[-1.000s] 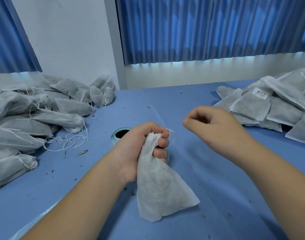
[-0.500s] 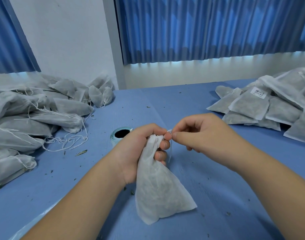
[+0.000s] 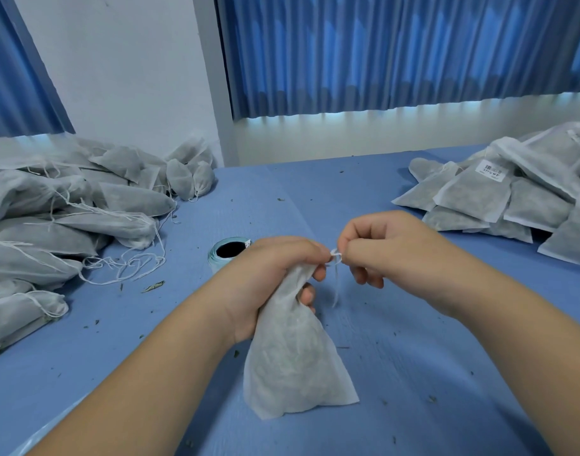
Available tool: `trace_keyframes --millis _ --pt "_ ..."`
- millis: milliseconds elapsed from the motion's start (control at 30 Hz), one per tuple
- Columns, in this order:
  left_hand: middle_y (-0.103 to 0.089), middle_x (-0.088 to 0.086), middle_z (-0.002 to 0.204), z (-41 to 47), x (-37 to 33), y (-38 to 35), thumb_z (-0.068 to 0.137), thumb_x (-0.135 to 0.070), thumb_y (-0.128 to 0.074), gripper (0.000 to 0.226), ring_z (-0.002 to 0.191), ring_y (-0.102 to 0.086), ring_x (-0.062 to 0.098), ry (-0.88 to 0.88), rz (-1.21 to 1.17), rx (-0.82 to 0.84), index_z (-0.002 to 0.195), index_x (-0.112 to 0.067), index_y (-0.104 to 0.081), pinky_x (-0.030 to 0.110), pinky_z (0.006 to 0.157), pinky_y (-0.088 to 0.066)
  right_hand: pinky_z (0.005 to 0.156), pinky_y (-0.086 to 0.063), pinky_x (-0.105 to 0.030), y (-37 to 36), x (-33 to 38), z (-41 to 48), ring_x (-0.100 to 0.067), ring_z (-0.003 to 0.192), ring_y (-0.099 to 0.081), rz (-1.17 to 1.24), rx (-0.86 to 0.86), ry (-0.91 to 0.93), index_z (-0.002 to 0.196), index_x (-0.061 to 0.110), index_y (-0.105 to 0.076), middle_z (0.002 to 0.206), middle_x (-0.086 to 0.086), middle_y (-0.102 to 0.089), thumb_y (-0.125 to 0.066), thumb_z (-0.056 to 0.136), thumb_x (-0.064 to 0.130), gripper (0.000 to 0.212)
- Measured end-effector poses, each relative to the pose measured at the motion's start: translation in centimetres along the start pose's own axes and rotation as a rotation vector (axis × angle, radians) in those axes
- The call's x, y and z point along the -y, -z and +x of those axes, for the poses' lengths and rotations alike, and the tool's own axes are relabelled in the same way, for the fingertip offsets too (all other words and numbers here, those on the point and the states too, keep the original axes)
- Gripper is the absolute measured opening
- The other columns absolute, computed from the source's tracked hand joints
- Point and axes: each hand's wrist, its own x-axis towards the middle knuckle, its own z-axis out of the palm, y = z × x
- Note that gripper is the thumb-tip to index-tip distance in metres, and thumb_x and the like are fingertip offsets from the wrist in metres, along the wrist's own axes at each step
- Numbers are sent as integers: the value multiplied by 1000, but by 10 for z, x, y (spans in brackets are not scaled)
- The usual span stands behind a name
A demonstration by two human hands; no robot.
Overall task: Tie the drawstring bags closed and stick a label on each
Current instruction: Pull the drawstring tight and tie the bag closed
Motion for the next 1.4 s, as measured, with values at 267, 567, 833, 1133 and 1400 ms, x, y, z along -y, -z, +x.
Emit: trace_keyframes --millis 267,567,833,1133,1400 --pt "-57 4 70 -1 0 -4 83 -15 -67 15 46 -48 16 -60 48 -94 69 -12 -65 28 54 -46 55 -42 -27 2 -2 1 -9 55 -56 18 -8 12 68 21 -63 59 4 -61 -62 77 21 8" --pt "-59 0 66 -2 -1 -8 87 -16 -64 26 46 -49 16 -102 47 -178 61 -17 -67 30 55 -46 50 -46 -21 -5 -1 2 -12 58 -65 169 -65 104 80 10 -61 60 -1 -64 -68 82 2 11" --pt "-55 -4 50 -4 -1 -13 87 -18 -66 30 42 -51 14 -146 131 -259 57 -19 -64 20 44 -42 59 -50 -28 -11 -3 2 -22 68 -65 -73 -218 179 75 23 -70 67 4 -68 -68 81 8 16" --pt "-66 -8 70 -1 4 -22 89 -12 -64 14 41 -57 12 -351 321 -486 76 -18 -68 14 44 -40 67 -55 -43 -11 0 0 -23 72 -68 -101 -189 115 71 26 -72 67 3 -70 -66 84 16 17" --pt "-64 -19 63 -2 4 -24 90 -22 -66 17 42 -58 4 -374 501 -550 74 -24 -68 8 42 -37 67 -55 -51 -8 2 -1 -29 75 -68 -59 -198 65 69 24 -73 67 3 -71 -67 83 19 15"
